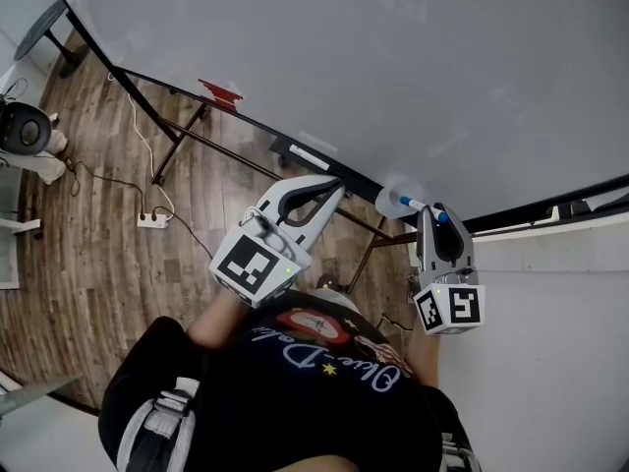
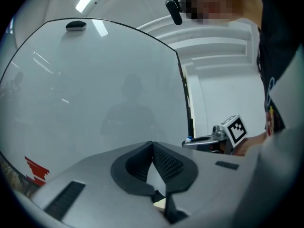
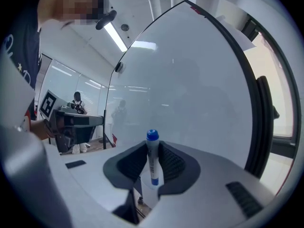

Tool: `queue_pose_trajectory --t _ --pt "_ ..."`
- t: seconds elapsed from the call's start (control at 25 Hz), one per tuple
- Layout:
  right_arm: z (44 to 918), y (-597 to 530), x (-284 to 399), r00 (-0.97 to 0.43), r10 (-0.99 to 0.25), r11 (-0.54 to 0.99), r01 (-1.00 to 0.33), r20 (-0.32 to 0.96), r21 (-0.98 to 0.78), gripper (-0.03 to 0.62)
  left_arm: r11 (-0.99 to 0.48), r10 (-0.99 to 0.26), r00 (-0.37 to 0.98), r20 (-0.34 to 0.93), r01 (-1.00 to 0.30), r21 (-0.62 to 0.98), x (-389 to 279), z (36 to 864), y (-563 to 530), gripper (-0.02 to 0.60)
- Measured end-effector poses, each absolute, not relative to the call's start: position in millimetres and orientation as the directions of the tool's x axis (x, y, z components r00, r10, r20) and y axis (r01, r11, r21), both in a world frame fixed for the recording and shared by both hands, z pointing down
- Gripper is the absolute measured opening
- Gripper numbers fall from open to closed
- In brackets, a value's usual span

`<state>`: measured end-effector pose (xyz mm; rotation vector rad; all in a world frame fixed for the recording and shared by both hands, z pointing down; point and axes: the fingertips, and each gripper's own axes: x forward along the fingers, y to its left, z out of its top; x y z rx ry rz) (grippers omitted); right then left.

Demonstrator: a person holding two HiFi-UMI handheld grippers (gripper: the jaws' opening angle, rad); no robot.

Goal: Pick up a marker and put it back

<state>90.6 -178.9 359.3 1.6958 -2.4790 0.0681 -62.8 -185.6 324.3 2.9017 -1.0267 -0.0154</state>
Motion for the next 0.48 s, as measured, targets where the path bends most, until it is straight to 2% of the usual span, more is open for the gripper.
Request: queue_pose_trajectory --t 0.48 --pt "330 -166 111 -0.319 -0.945 0.321 -0.947 0.072 0.018 0.074 -0.788 -0.615 0.789 0.002 -0.614 0.049 -55 316 -191 0.003"
